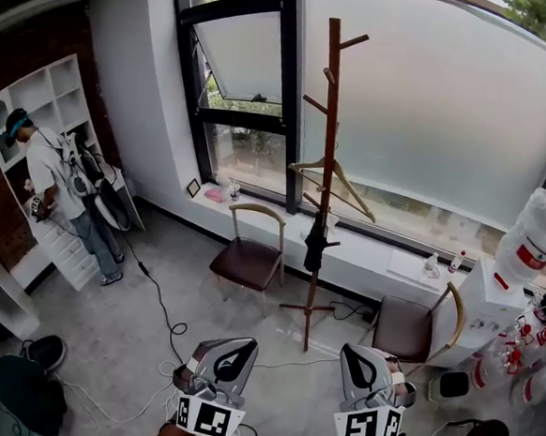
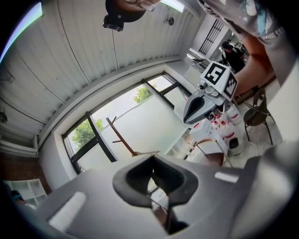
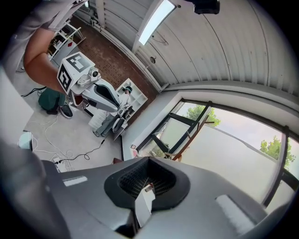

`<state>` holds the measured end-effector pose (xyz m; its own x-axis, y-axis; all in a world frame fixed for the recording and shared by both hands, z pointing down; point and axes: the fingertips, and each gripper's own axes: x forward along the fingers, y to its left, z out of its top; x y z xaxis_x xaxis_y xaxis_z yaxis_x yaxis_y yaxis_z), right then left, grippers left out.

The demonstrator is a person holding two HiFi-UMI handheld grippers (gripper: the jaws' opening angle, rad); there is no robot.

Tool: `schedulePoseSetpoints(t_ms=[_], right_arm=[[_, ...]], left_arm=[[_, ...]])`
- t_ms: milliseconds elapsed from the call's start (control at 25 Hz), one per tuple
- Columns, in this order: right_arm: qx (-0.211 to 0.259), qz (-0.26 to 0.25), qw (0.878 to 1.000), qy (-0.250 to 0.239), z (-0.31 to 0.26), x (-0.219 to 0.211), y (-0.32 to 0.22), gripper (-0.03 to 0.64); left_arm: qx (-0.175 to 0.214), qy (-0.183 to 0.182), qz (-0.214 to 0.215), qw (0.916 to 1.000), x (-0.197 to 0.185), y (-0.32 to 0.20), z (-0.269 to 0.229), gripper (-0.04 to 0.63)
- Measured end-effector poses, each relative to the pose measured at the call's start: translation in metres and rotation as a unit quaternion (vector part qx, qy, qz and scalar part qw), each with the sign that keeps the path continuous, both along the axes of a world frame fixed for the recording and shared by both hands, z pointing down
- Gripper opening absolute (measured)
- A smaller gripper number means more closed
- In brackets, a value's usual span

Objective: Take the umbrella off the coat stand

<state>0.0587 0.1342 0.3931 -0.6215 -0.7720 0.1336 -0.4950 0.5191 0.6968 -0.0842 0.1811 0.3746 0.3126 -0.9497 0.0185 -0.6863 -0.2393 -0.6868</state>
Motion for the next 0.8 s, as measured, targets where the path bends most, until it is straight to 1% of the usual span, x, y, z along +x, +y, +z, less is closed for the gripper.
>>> schedulePoseSetpoints(t_ms=[200, 360, 480, 640, 800], right_arm=[[-0.006, -0.027, 1.0, -0.01, 0.001, 0.018, -0.033, 0.003], [-0.011, -0.039, 0.999, -0.015, 0.006, 0.037, -0.05, 0.003], [-0.015, -0.04, 0.999, -0.022, 0.007, 0.048, -0.062, 0.003], [-0.016, -0.037, 0.999, -0.026, 0.005, 0.058, -0.073, 0.003], [-0.017, -0.025, 0.999, -0.025, 0.005, 0.066, -0.089, 0.003]], left_arm=[[-0.007, -0.014, -0.028, 0.9995, 0.02, -0.024, -0.002, 0.002], [-0.013, -0.025, -0.036, 0.9989, 0.043, -0.038, 0.001, 0.002], [-0.02, -0.033, -0.035, 0.9986, 0.056, -0.049, 0.004, 0.002], [-0.024, -0.032, -0.031, 0.9987, 0.066, -0.064, 0.004, 0.002], [-0.025, -0.031, -0.015, 0.9991, 0.075, -0.085, 0.006, 0.002]])
